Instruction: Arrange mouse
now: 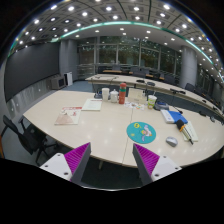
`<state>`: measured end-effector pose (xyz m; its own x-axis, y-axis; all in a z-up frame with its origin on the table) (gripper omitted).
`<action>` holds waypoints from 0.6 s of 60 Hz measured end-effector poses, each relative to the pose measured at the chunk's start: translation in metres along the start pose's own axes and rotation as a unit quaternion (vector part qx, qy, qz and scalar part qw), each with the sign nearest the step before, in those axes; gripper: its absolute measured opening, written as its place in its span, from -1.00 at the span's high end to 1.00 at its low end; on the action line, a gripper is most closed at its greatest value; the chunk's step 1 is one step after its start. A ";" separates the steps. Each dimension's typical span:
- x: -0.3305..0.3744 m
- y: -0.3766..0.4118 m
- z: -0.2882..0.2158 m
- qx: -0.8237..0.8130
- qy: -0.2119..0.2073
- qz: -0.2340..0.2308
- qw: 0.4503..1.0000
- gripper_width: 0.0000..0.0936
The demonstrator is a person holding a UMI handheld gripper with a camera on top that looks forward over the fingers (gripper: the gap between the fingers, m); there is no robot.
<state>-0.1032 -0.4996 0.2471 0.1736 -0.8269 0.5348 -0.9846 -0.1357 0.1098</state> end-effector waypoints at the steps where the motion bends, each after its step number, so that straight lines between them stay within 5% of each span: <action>1: 0.000 -0.002 0.001 -0.002 0.002 0.003 1.000 -0.83; 20: -0.035 -0.158 0.068 -0.034 0.051 0.096 0.994 -0.83; 36: -0.109 -0.318 0.082 -0.046 0.036 0.164 0.985 -0.84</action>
<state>0.1898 -0.4112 0.0850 -0.1503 -0.7770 0.6113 -0.9827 0.1852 -0.0063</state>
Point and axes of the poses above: the point between the fingertips, and its own axes, seen from behind it with the camera up: y to the left, z down, x backward, against the way the camera looks, the point moved 2 cm from there along x, backward, against the way the camera looks, and after that the axes turned 10 degrees about -x, right-handed, at the moved point
